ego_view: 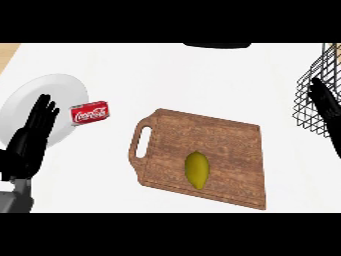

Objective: Pick the lemon from the cutting board and place it in the basket

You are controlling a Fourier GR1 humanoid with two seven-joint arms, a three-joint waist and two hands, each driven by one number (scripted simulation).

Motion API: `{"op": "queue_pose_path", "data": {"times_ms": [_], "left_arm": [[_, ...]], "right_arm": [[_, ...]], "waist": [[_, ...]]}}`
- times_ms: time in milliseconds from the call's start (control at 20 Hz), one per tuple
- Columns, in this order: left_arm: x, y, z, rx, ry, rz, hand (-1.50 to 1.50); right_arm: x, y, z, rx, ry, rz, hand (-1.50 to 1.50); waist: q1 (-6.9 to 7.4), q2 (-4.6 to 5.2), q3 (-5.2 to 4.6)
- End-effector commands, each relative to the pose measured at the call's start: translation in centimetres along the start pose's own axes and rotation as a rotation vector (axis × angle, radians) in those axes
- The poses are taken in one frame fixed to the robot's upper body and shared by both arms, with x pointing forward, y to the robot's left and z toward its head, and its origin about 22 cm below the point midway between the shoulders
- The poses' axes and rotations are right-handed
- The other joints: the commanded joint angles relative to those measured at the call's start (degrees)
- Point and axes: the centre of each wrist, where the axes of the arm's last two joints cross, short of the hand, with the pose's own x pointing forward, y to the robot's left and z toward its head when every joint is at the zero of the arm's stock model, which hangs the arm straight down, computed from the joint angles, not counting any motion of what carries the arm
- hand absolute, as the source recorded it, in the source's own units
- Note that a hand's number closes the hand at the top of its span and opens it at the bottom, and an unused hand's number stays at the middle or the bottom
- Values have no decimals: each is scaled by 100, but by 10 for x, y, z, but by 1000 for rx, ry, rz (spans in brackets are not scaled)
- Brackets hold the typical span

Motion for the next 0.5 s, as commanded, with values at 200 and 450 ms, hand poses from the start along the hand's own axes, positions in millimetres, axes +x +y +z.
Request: {"op": "queue_pose_path", "data": {"times_ms": [200,450], "left_arm": [[20,9,-23,-3,88,-110,0],[28,9,-30,-56,173,-111,0]], "right_arm": [[78,46,-60,196,-424,-428,150],[104,133,-36,563,-717,22,-150]], "waist": [[64,74,203],[125,27,168]]}}
